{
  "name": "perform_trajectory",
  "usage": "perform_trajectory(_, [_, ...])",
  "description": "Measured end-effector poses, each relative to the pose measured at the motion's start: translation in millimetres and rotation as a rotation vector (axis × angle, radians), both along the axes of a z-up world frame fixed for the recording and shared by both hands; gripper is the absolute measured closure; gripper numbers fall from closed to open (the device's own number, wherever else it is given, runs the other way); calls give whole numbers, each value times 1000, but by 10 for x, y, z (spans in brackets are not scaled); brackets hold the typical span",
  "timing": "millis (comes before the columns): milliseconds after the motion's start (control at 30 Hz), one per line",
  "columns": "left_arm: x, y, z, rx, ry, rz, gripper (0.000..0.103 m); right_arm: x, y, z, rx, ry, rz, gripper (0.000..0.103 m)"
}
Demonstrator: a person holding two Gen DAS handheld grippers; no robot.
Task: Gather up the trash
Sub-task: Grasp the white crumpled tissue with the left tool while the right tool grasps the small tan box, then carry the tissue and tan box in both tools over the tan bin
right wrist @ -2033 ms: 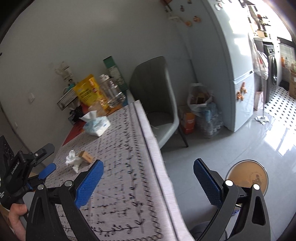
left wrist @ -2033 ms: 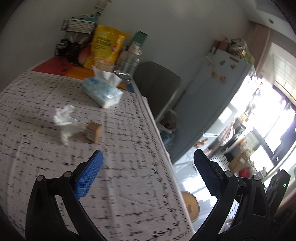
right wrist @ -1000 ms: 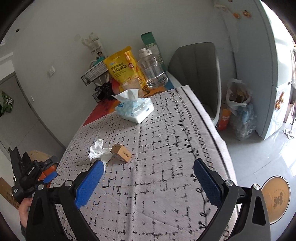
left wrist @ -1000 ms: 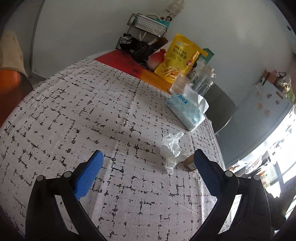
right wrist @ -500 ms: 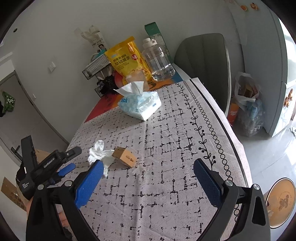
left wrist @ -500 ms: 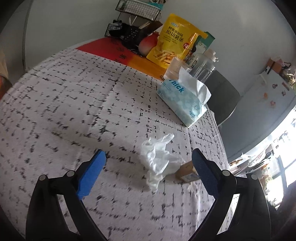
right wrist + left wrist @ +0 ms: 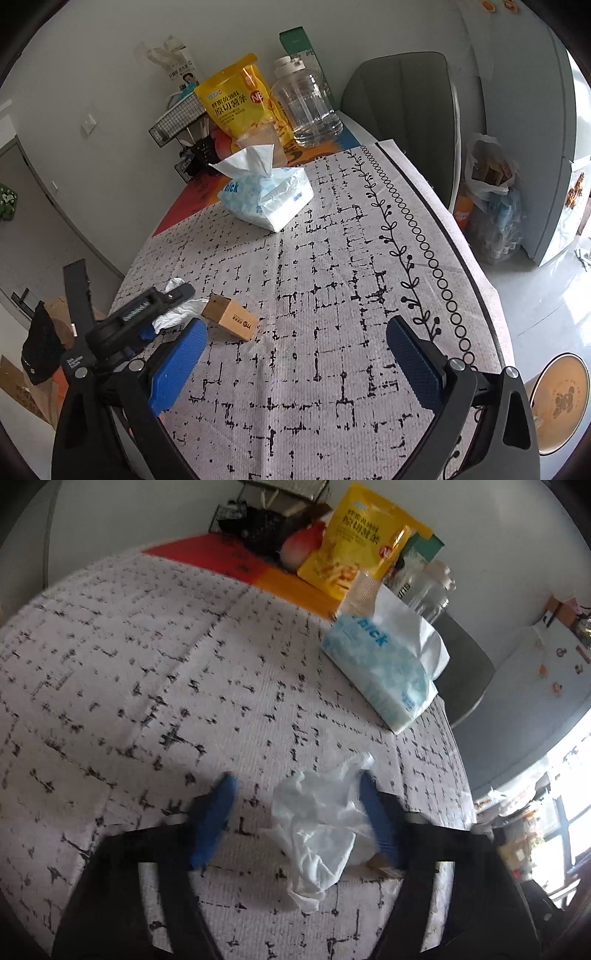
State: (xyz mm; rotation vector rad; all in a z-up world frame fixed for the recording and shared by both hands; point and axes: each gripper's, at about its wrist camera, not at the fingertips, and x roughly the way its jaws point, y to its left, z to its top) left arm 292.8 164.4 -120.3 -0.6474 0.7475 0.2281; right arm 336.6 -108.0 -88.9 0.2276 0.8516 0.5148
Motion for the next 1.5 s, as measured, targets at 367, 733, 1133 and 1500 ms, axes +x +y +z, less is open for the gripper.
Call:
perform_trajectory(367, [-351,386,157,-72,-83,110,96,76,498,-44,-66,-5,78,8])
perform_trajectory(733, [-540,597,233,-120,-127,152,96,140,1068,-213,-125,17,127,14])
perform_trajectory(1133, [-512,377,323,-93,-136,115,96,70,789,-223,-122,9,91,66])
perform_trajectory(1500, [-732,-426,671,-33,-213,-11,96,-310,-179,-1,-63,8,-34,65])
